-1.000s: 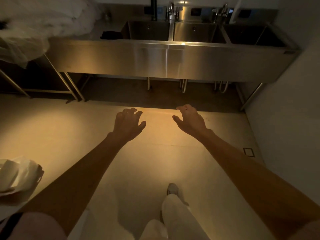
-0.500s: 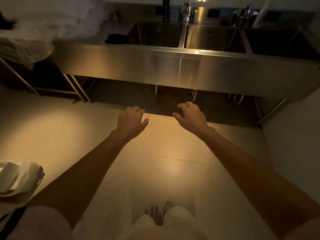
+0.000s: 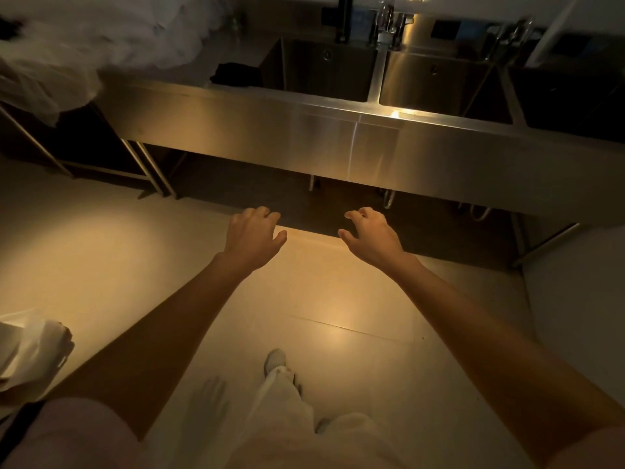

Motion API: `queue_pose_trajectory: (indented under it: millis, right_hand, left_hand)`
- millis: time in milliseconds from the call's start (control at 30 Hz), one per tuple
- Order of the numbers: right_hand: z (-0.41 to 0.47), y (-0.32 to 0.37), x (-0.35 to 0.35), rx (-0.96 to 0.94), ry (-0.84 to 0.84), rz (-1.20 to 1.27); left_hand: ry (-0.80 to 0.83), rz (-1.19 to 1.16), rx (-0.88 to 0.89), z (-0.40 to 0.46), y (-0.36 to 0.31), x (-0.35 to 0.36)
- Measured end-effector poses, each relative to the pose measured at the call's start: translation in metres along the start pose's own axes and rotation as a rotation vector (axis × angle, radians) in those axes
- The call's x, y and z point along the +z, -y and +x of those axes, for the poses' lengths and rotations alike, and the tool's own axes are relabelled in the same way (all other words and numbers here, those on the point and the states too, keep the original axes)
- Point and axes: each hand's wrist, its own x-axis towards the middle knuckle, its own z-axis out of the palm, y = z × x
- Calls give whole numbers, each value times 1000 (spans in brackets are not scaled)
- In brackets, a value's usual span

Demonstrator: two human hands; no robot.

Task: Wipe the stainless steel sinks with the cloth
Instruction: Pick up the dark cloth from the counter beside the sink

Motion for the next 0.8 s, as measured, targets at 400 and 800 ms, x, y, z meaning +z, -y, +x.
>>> queue_pose_trajectory:
  millis: [400, 800]
  right_hand:
    - [143, 86, 10, -18, -24, 48]
    - [208, 121, 44, 8, 67, -2]
  left_hand:
    - [6, -21, 2, 118, 116, -19]
    - [69, -17, -12, 176, 172, 0]
